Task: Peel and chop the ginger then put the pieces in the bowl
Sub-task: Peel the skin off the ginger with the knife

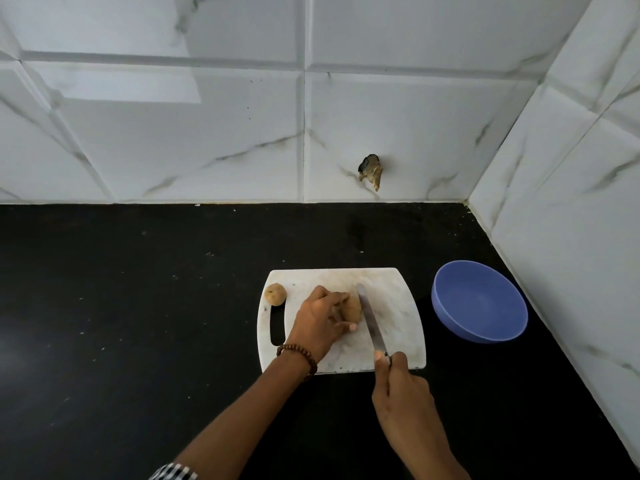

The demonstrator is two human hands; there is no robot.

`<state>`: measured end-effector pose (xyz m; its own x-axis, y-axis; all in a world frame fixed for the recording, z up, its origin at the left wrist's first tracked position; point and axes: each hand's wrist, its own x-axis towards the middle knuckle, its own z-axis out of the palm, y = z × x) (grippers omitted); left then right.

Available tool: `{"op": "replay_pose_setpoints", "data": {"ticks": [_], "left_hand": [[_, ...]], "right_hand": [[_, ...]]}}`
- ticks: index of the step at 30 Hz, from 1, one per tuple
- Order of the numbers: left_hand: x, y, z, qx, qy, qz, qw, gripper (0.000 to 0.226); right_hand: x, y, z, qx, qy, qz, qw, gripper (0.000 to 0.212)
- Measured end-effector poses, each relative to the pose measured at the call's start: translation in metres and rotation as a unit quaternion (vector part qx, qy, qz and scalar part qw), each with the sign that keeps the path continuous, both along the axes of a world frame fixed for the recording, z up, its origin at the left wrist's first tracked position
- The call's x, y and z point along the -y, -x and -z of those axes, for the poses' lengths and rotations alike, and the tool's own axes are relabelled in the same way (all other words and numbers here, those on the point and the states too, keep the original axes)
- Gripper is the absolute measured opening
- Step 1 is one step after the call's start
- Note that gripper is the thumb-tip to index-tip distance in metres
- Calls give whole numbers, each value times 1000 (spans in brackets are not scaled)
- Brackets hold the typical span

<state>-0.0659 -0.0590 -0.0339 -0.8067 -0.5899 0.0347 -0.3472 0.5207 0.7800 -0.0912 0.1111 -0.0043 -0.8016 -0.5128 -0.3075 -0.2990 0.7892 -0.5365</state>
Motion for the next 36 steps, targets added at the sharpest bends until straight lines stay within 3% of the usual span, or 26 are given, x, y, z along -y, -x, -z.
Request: {"op": "replay_pose_setpoints", "data": {"ticks": [7,13,19,36], "left_hand": [[1,2,0,-7,-18,-12,1000,45],[4,2,1,-22,-36,-3,999,23],[3,0,2,-23,-6,17,1000,34],[8,6,-1,18,2,19,1000,38]], "right_hand": [[5,1,8,2,10,-11,1000,30],[8,4,9,-15,9,-28,999,28],[12,6,6,-19,14,-33,999,28],[26,4,2,-1,-66,-62,996,20]]}}
